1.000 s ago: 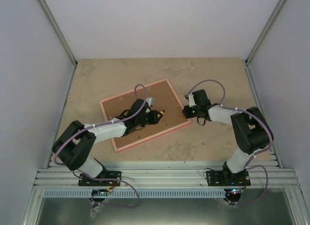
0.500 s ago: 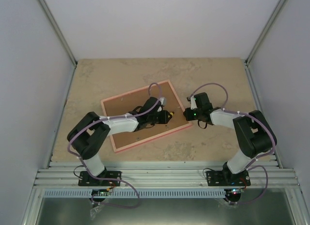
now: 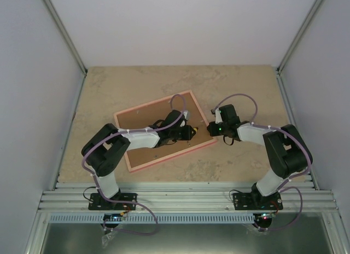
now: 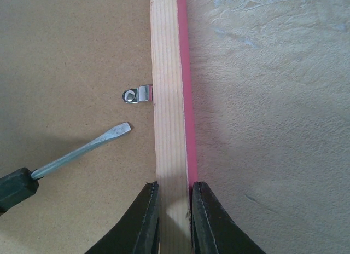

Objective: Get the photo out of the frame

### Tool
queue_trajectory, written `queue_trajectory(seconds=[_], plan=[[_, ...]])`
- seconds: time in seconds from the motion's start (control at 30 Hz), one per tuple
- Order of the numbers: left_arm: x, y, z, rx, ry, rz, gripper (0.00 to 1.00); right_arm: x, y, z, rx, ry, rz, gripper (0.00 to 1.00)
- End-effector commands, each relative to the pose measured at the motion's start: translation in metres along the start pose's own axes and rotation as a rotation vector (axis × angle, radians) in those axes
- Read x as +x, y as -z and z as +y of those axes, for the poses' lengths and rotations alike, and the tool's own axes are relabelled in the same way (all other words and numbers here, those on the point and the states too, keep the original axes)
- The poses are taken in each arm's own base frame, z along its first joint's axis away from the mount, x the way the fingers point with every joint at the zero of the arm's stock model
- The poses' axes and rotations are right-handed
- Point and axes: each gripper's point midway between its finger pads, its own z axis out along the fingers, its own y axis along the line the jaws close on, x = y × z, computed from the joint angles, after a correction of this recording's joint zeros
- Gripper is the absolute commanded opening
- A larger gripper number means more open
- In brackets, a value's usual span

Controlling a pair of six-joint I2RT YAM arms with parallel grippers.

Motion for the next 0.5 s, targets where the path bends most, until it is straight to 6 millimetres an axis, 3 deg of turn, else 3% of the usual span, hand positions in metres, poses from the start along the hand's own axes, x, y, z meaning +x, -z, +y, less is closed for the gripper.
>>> queue_trajectory(seconds=[0.0,0.47], plan=[[-0.005,-0.006,-0.008,0.021,-0.017,-0.010,0.00,0.015,0.001,-0.004,0.005,-0.042,0.040,0.00],[-0.020,-0.014,0.002,-0.059,-0.006,-0.051,0.00,0.014,0.002,-0.004,0.010,-0.042,0.034,0.00]])
